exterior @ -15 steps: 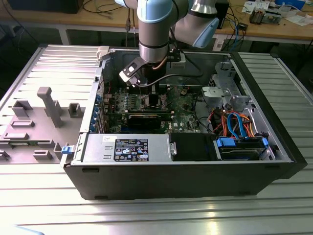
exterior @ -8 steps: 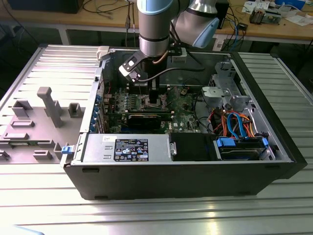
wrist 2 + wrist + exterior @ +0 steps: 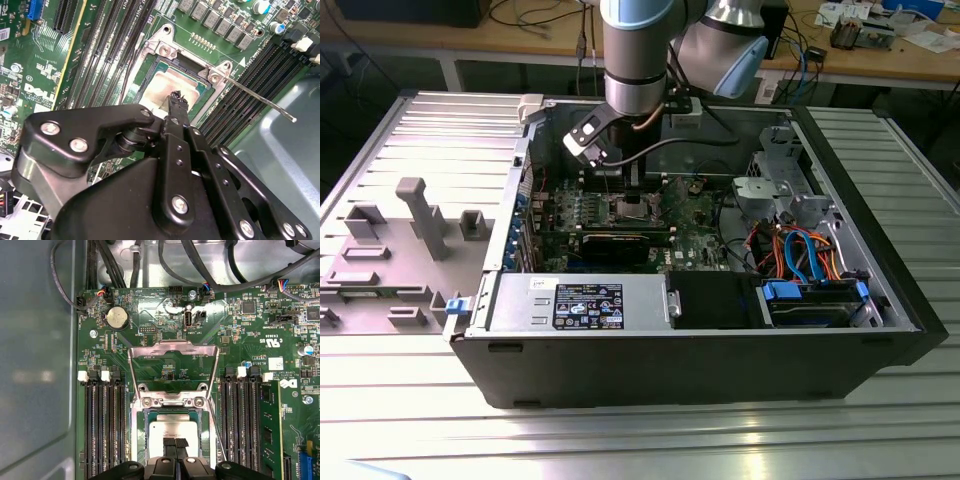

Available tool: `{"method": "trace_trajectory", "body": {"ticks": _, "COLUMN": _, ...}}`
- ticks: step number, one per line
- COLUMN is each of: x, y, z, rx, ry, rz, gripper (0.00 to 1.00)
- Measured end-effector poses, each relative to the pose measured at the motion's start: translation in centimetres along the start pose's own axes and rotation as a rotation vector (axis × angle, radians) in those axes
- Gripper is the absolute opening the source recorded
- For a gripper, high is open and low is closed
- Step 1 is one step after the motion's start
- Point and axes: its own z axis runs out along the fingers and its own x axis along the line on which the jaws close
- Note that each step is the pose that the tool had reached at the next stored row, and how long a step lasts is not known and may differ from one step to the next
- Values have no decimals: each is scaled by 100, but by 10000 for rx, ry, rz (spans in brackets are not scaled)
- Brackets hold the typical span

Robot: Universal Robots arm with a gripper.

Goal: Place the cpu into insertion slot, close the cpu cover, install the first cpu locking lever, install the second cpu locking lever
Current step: 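Place the cpu into insertion slot, then close the cpu cover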

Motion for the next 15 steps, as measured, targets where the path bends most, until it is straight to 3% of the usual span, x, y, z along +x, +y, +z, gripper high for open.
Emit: {"method": "trace_trajectory", "body": {"ticks": 15, "x": 1, "y": 1, "z": -23, "rx": -1, "ry": -8, "rz": 0, "gripper": 11}}
